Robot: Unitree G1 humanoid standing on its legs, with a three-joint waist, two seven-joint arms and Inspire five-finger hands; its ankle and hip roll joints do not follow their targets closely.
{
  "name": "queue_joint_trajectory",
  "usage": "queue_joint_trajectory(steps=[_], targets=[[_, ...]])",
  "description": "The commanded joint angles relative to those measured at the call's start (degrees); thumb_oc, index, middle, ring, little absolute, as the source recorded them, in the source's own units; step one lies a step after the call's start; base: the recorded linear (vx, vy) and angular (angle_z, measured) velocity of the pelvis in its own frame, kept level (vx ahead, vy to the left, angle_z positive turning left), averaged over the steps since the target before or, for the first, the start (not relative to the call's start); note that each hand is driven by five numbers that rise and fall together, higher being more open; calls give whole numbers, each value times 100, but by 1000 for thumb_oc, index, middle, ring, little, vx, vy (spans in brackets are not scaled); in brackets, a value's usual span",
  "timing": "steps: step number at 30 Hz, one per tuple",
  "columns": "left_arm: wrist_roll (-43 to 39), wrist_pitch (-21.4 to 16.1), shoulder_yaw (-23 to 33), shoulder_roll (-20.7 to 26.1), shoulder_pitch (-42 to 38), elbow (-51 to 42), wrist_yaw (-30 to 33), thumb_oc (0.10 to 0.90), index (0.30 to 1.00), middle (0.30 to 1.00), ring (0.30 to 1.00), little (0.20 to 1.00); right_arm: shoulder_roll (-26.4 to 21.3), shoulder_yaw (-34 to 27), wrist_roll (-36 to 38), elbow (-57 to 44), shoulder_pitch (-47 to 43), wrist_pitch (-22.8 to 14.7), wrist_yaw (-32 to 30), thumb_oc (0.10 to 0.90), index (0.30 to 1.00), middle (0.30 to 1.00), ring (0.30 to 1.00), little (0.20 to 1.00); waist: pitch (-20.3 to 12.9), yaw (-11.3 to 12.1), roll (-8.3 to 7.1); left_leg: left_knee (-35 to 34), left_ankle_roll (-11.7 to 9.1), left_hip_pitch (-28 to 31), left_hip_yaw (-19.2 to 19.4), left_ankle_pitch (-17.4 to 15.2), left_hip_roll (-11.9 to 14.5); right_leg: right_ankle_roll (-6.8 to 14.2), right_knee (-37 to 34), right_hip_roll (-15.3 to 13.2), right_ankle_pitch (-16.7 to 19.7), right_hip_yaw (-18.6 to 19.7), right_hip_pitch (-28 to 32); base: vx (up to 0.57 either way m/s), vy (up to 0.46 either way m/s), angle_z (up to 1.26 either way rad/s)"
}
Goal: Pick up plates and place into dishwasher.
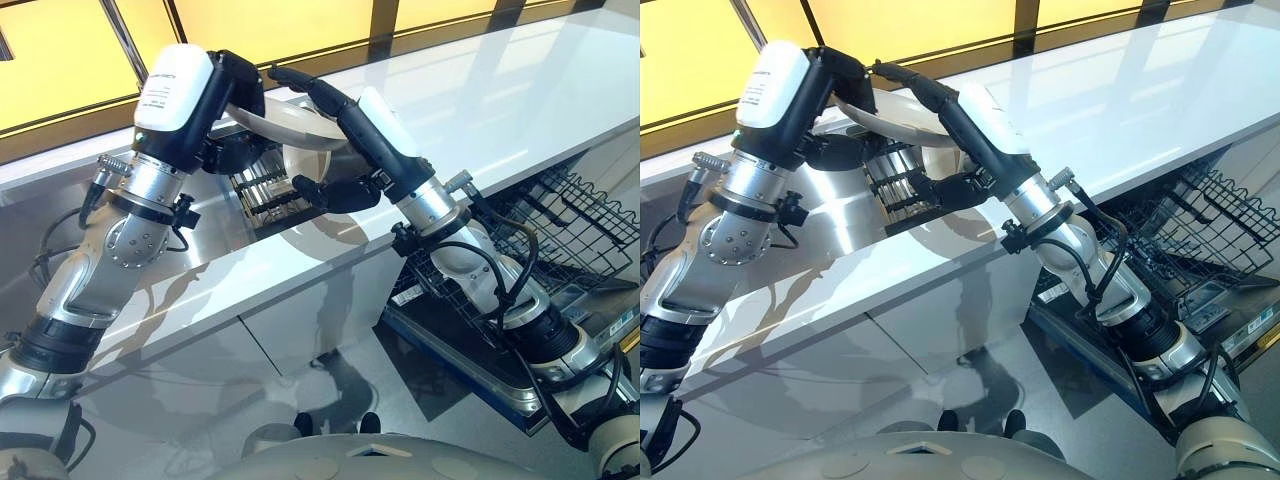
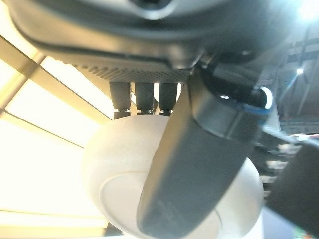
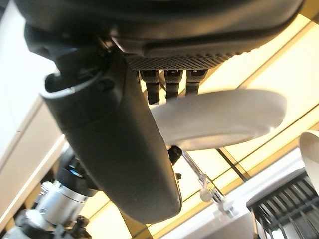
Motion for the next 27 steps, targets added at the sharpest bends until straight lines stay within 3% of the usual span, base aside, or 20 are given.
queue_joint_trajectory(steps=[1,2,10,19,21,22,23,27], targets=[[-606,-310,-72,-140,-1044,-438,58,100,300,300,300,200,313,-39,279,-129,-722,-54,-341,221,404,404,404,321,-517,-46,-72,79,45,-53,389,-472,-119,450,416,-126,-638,25,172,0,0,0],[-662,-304,-106,-170,-1068,-462,17,100,300,300,300,200,342,-21,286,-110,-716,-28,-364,100,300,300,300,200,-516,-51,-70,77,45,-51,392,-472,-118,449,413,-124,-635,24,173,0,0,0],[-843,-102,-359,-396,-1234,-561,-201,100,300,300,300,200,566,-41,160,43,-613,-37,-771,100,300,300,300,200,-514,-113,-55,72,45,-46,459,-482,-104,457,380,-112,-620,64,170,5,-3,2],[-570,-307,166,-141,-681,-522,57,100,300,300,300,200,184,-427,-166,3,-227,-270,-868,100,300,300,300,200,-516,-128,-59,92,70,-44,427,-490,-110,438,411,-82,-649,173,164,0,0,0],[-610,-308,281,-123,-566,-501,109,333,500,500,500,433,127,-505,-187,18,-187,-290,-903,100,300,300,300,200,-512,-117,-62,105,75,-51,405,-494,-114,431,425,-83,-659,180,164,0,0,0],[-619,-316,329,-131,-514,-498,122,682,799,799,799,782,109,-535,-191,18,-166,-294,-908,100,300,300,300,200,-509,-114,-62,114,77,-55,393,-496,-117,429,432,-84,-662,179,164,0,0,0],[-663,-301,418,-159,-405,-478,114,800,900,900,900,900,75,-602,-213,28,-124,-304,-941,100,300,300,300,200,-500,-99,-65,125,80,-59,370,-499,-122,426,440,-86,-667,178,168,0,0,0],[-953,-138,637,-240,-45,-290,-143,800,900,900,900,900,25,-804,-320,44,-48,-340,-1115,100,300,300,300,200,-495,-57,-60,118,90,-43,305,-495,-136,425,450,-90,-674,145,190,1,-2,3]])
